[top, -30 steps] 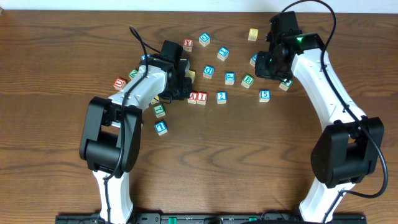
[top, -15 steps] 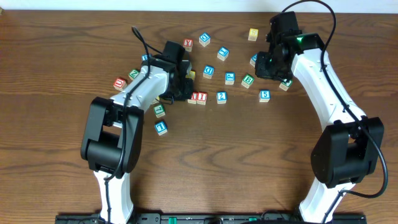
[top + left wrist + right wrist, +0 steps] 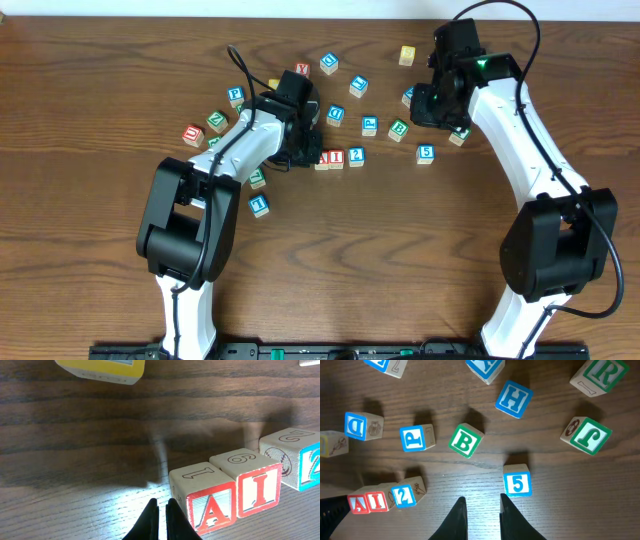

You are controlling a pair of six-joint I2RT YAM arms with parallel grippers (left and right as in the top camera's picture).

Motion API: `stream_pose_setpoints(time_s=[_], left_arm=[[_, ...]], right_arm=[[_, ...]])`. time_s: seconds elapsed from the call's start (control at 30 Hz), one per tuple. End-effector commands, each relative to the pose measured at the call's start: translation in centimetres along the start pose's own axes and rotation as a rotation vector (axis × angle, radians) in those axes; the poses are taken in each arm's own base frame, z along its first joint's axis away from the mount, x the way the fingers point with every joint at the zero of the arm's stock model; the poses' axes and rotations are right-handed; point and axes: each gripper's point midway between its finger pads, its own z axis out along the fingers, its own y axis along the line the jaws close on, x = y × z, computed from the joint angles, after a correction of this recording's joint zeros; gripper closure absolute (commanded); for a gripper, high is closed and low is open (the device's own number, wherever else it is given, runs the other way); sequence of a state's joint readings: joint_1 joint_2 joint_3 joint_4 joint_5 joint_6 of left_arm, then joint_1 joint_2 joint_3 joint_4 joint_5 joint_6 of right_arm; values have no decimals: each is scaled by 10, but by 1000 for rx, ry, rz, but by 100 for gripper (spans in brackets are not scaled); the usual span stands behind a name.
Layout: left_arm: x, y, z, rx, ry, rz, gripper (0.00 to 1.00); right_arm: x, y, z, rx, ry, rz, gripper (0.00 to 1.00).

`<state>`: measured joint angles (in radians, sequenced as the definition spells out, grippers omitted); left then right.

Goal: Spell out AI2

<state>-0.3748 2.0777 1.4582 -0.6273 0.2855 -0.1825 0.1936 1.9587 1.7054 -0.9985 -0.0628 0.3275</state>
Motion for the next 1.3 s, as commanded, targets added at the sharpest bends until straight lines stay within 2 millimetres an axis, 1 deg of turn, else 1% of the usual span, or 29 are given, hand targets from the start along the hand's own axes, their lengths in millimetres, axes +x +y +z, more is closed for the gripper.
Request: stream_pose_setpoints(time_s=[0.0, 0.37, 0.53, 0.7, 0.97, 1.27], left_arm=[[2, 4, 5, -13, 13, -16, 93], [2, 4, 5, -12, 13, -28, 93], [-2, 3, 5, -6, -5, -42, 93], [-5, -1, 6, 0, -16, -33, 93], [-2, -13, 8, 6, -13, -5, 94], [-3, -13, 8, 7, -16, -5, 92]], right_arm=[[-1, -3, -8, 8, -17, -11, 84], [-1, -3, -8, 8, -15, -11, 82], [0, -4, -8, 9, -13, -11, 82], [0, -4, -8, 9, -12, -11, 82], [0, -3, -8, 9, -13, -12, 82], [0, -4, -8, 9, -11, -11, 82]])
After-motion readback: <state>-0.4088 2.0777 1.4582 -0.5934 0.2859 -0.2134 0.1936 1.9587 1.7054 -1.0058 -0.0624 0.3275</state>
